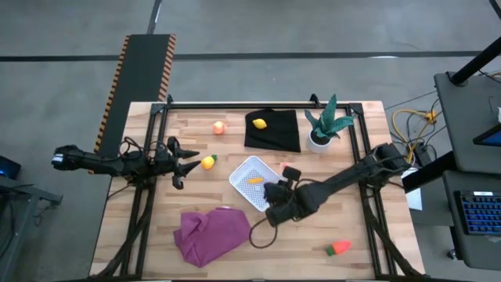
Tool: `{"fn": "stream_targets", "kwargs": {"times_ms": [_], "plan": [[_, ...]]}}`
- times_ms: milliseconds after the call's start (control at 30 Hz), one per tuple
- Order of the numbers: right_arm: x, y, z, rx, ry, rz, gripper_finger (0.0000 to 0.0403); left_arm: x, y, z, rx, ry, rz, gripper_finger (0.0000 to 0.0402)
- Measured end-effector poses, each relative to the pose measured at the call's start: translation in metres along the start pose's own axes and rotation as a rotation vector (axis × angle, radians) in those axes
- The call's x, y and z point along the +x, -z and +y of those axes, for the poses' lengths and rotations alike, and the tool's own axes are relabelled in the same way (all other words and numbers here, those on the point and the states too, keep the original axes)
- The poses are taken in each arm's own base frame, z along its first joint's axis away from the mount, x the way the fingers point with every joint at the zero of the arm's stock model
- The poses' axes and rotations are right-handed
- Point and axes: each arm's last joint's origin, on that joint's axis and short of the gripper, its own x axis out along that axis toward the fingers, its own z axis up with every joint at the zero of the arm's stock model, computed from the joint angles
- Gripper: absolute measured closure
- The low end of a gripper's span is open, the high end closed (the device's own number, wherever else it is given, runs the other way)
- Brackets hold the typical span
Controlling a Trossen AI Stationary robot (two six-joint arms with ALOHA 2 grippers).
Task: Pick and placing Produce into tupperware
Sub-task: Put the bottom small peach into the white bin, then put the carrot into the white bin
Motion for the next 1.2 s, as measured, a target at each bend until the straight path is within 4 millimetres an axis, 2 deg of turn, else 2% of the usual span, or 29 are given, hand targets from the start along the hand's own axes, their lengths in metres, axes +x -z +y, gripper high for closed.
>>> {"fn": "stream_targets", "kwargs": {"times_ms": [667,800,1067,1200], "plan": [[0.021,0.005,-0.015,0.011,-0.031,0.146,0.0355,0.000,0.000,0.000,-0.001,0.000,0.004,0.0259],[0.021,0.005,-0.015,0.013,-0.046,0.157,0.0331,0.000,0.000,0.000,0.000,0.000,0.004,0.0259],[0.021,0.005,-0.015,0.013,-0.050,0.159,0.0257,0.000,0.000,0.000,0.000,0.000,0.004,0.0259],[0.012,0.002,-0.015,-0.004,-0.074,0.138,0.0221,0.000,0.000,0.000,0.000,0.000,0.004,0.0259]]}}
